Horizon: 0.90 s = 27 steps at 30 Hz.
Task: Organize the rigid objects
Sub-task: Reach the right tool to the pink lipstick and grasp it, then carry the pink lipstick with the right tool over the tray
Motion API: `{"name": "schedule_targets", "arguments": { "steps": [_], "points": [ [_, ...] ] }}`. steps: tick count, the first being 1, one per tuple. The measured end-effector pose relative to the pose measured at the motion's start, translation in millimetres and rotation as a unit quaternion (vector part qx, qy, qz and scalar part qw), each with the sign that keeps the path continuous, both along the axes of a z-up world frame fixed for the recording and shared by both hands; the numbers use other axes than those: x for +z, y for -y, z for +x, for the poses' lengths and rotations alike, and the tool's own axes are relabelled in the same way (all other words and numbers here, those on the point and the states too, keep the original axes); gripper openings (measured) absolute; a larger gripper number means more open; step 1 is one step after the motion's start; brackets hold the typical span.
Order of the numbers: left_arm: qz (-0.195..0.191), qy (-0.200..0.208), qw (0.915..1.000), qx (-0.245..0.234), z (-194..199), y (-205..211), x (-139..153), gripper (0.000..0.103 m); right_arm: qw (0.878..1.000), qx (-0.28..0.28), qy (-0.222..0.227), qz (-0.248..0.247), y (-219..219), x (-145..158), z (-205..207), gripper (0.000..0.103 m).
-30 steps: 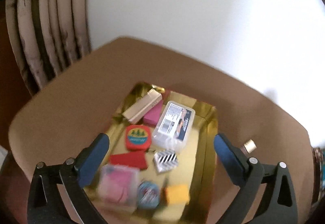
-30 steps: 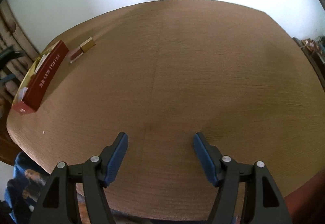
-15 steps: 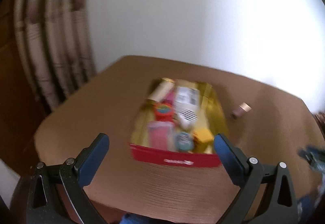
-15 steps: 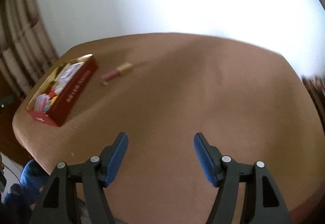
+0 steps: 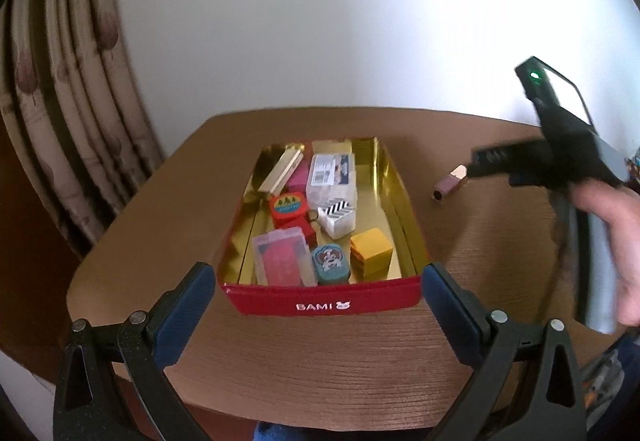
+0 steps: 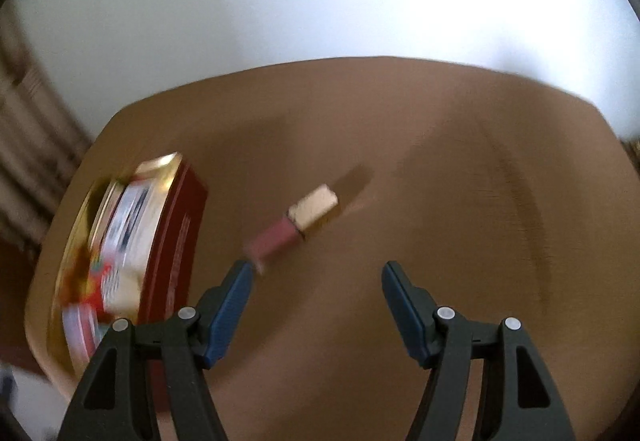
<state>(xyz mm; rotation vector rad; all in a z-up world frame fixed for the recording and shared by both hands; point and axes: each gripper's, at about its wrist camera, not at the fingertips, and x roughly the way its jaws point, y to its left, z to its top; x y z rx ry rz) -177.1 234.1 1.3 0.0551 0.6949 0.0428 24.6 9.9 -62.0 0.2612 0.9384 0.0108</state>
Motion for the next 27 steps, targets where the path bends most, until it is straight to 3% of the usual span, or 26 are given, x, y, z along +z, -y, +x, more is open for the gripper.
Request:
{"name": "schedule_targets", "arguments": {
  "steps": [5, 8, 10, 12, 14, 17, 27],
  "points": [
    [-0.02, -0.01, 0.9995, 0.022, 5, -16, -2, 0.102, 0.998, -0.035, -0.051, 0.005, -7, -28, 41, 0.069],
    [-0.038, -0.018, 0.9988, 0.026, 9, -25, -4, 0.102, 0.998, -0.041, -0.041, 0.012, -11, -32, 54, 0.069],
    [-0.054, -0.031, 0.9976, 0.03, 13, -30, -8, 0.102, 0.999, -0.028, -0.047, -0.003, -18, -34, 63, 0.058],
    [-0.068, -0.045, 0.9959, 0.04, 17, -35, -13, 0.102, 0.998, -0.02, -0.048, -0.018, -26, -34, 67, 0.033],
    [-0.079, -0.049, 0.9946, 0.047, 18, -39, -14, 0.102, 0.998, -0.009, -0.046, -0.031, -33, -35, 67, 0.022],
    [-0.098, -0.049, 0.9929, 0.045, 16, -40, -14, 0.102, 0.998, 0.011, -0.042, -0.036, -35, -33, 64, 0.02],
    [-0.063, -0.035, 0.9966, 0.04, 11, -29, -8, 0.102, 0.996, 0.032, 0.005, -0.085, -7, -5, -10, 0.02]
  ]
}}
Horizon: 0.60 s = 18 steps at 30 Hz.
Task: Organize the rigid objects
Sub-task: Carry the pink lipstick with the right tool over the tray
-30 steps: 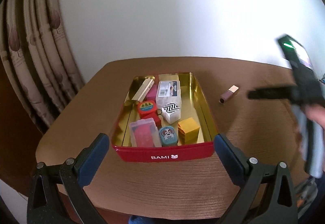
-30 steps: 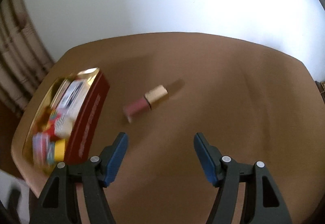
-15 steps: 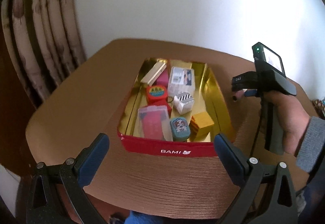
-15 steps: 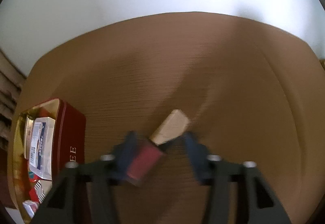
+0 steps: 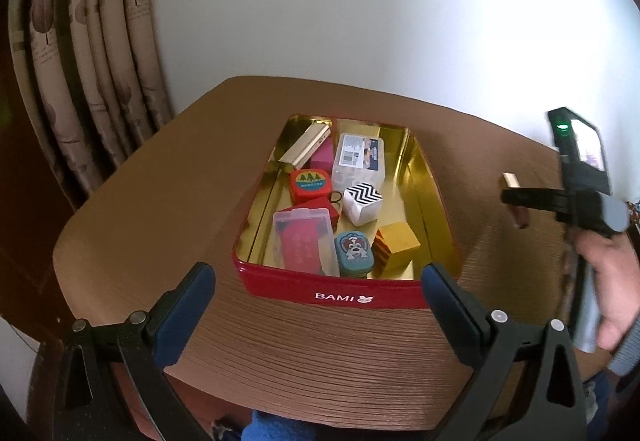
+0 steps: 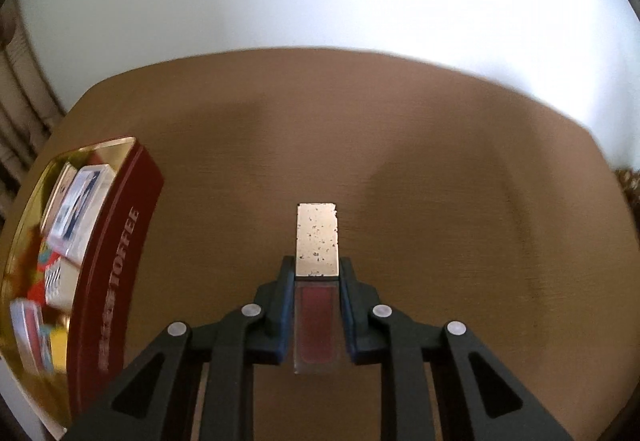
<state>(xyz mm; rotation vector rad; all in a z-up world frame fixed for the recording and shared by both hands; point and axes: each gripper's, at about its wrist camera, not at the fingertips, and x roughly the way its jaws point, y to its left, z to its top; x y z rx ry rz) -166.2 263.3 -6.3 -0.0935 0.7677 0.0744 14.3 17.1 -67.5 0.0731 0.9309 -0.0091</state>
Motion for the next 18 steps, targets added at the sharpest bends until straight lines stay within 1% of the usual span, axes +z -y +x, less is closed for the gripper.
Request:
{"name": "schedule_targets", "arguments": {
  "steps": [4, 9, 11, 15, 18],
  "points": [
    [0.005, -0.002, 1.0, -0.003, 0, 2, 1, 0.102, 1.0, 0.003, 0.024, 0.005, 13, 28, -23, 0.02],
    [0.008, -0.002, 1.0, -0.003, -3, 4, 2, 0.102, 0.998, 0.017, 0.052, 0.005, 12, 63, -48, 0.02],
    [0.015, -0.002, 0.9999, -0.004, -3, 7, 2, 0.102, 0.998, 0.024, 0.06, 0.01, 27, 72, -29, 0.02],
    [0.022, 0.0, 0.9997, -0.01, -5, 11, 4, 0.102, 0.996, 0.04, 0.078, 0.007, 22, 100, -40, 0.02],
    [0.02, 0.002, 0.9997, -0.011, -7, 11, 6, 0.102, 0.994, 0.053, 0.092, 0.003, 19, 121, -51, 0.02]
  ]
}}
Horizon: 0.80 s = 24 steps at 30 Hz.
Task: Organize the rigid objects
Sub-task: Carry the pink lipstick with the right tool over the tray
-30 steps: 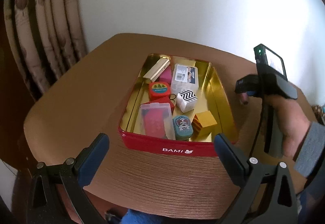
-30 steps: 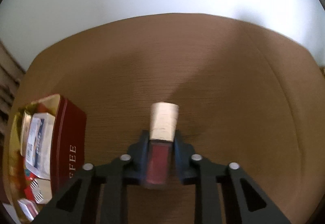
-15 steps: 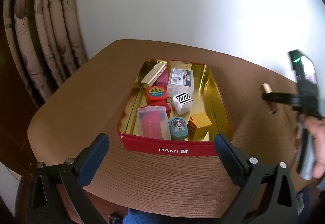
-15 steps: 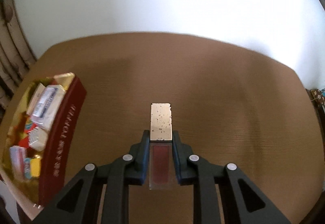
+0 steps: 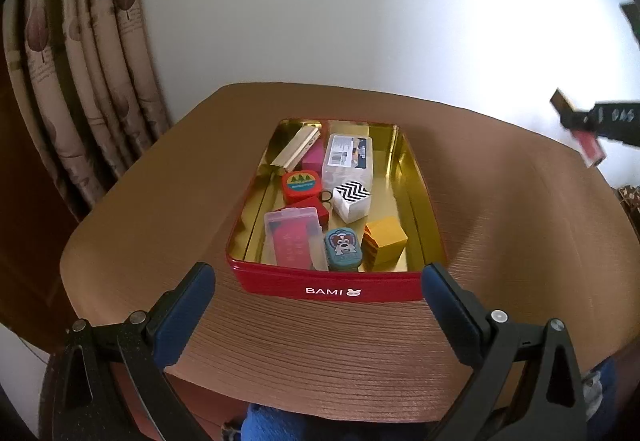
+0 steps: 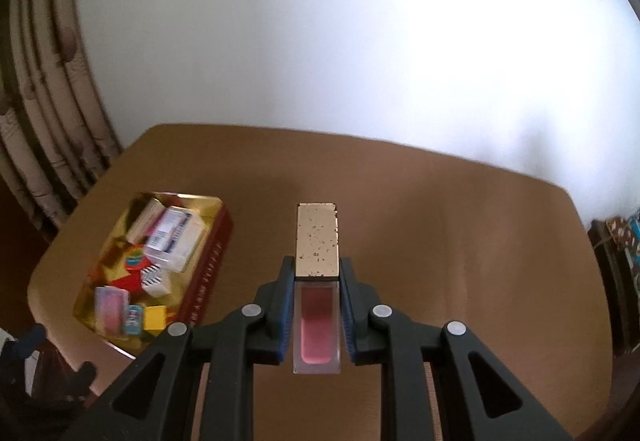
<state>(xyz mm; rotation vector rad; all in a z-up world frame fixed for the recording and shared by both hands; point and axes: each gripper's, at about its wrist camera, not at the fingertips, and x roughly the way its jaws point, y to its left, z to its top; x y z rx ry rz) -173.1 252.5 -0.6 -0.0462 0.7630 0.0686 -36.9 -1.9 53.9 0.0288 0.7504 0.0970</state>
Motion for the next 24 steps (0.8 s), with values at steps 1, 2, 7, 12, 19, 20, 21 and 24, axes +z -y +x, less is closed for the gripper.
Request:
{"name": "schedule_targets", "arguments": {
  "steps": [1, 2, 7, 12, 19, 20, 21, 24],
  "points": [
    [-0.002, -0.001, 1.0, 0.0, 0, 0, 0, 0.102, 1.0, 0.004, 0.004, -0.001, -1, 6, -3, 0.02],
    [-0.004, -0.002, 1.0, 0.003, 0, 0, 0, 0.102, 1.0, 0.009, 0.009, -0.003, -7, 11, -4, 0.02],
    [-0.011, 0.001, 0.9999, 0.009, -3, -3, 3, 0.102, 0.999, 0.037, 0.03, -0.017, -29, 36, -18, 0.02],
    [-0.013, -0.005, 0.9998, 0.011, -7, -6, 4, 0.102, 0.996, 0.076, 0.04, -0.023, -61, 53, -31, 0.02],
    [-0.026, -0.023, 0.9979, 0.055, -37, -42, 3, 0.102, 0.991, 0.125, 0.039, -0.027, -111, 55, -35, 0.02],
    [-0.031, -0.024, 0.9975, 0.059, -38, -47, 2, 0.102, 0.991, 0.128, 0.036, -0.023, -118, 53, -34, 0.02],
    [-0.034, -0.024, 0.9972, 0.063, -39, -50, 3, 0.102, 0.991, 0.131, 0.032, -0.021, -123, 52, -32, 0.02],
    [-0.026, -0.022, 0.9971, 0.068, -36, -55, 3, 0.102, 0.99, 0.137, 0.022, -0.024, -141, 40, -25, 0.02]
  ]
}}
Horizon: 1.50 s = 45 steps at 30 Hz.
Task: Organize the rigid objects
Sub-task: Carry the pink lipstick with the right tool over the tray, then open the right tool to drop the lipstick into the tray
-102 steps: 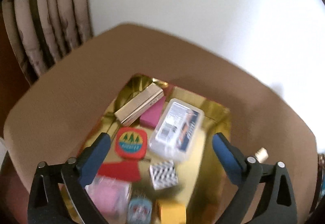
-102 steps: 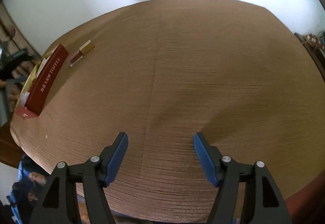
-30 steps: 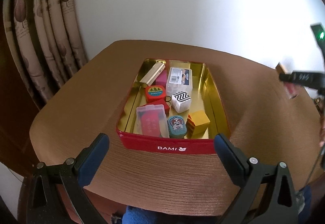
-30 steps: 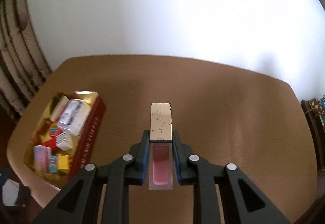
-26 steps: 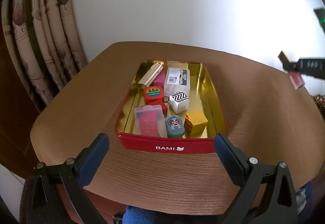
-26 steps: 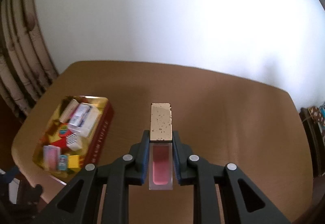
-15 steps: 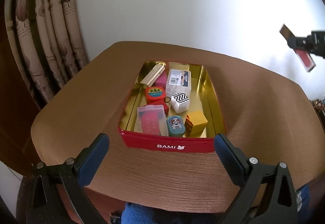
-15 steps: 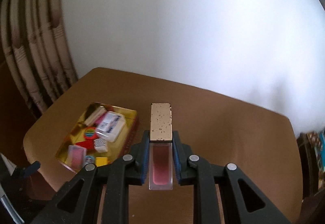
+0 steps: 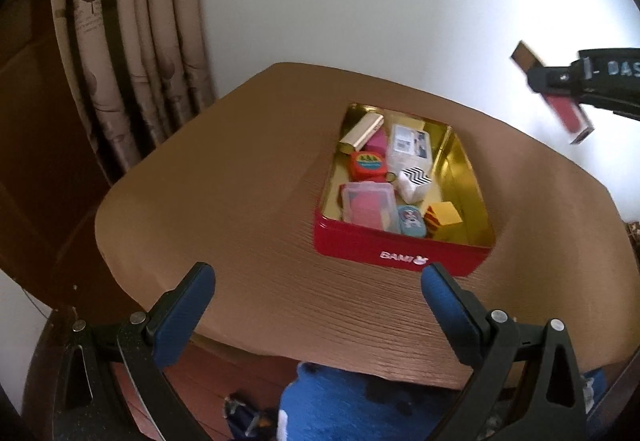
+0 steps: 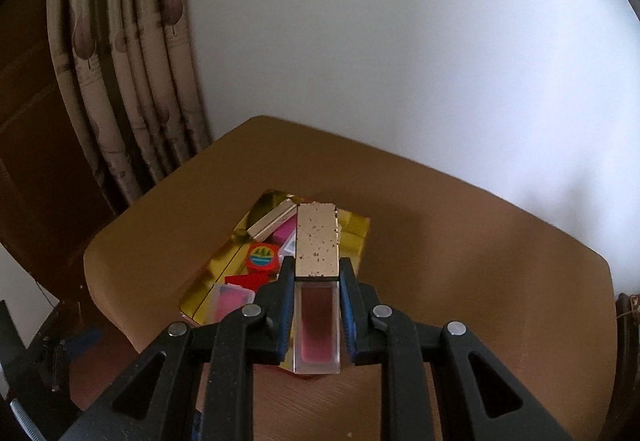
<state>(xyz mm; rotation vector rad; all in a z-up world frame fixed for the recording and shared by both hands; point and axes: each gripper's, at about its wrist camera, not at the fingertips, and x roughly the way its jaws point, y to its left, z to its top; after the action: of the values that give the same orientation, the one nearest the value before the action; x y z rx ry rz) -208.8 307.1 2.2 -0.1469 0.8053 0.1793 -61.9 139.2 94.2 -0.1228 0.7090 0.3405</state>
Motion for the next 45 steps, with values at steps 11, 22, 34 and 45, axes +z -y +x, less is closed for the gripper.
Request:
{"name": "schedule_targets", "arguments": {
  "steps": [11, 22, 34, 45],
  "points": [
    [-0.017, -0.023, 0.9996, -0.005, 13, -11, -13, 0.102, 0.998, -0.004, -0.056, -0.024, -35, -72, 36, 0.02],
    [-0.033, -0.03, 0.999, -0.009, 21, -15, -18, 0.102, 0.994, -0.029, -0.097, -0.035, -31, -120, 64, 0.02],
    [-0.046, -0.04, 0.998, -0.015, 27, -13, -23, 0.102, 0.991, -0.034, -0.106, -0.073, -43, -144, 83, 0.02],
    [-0.055, -0.047, 0.9972, -0.017, 31, -16, -28, 0.102, 0.989, -0.029, -0.123, -0.083, -51, -165, 91, 0.02]
  ]
}}
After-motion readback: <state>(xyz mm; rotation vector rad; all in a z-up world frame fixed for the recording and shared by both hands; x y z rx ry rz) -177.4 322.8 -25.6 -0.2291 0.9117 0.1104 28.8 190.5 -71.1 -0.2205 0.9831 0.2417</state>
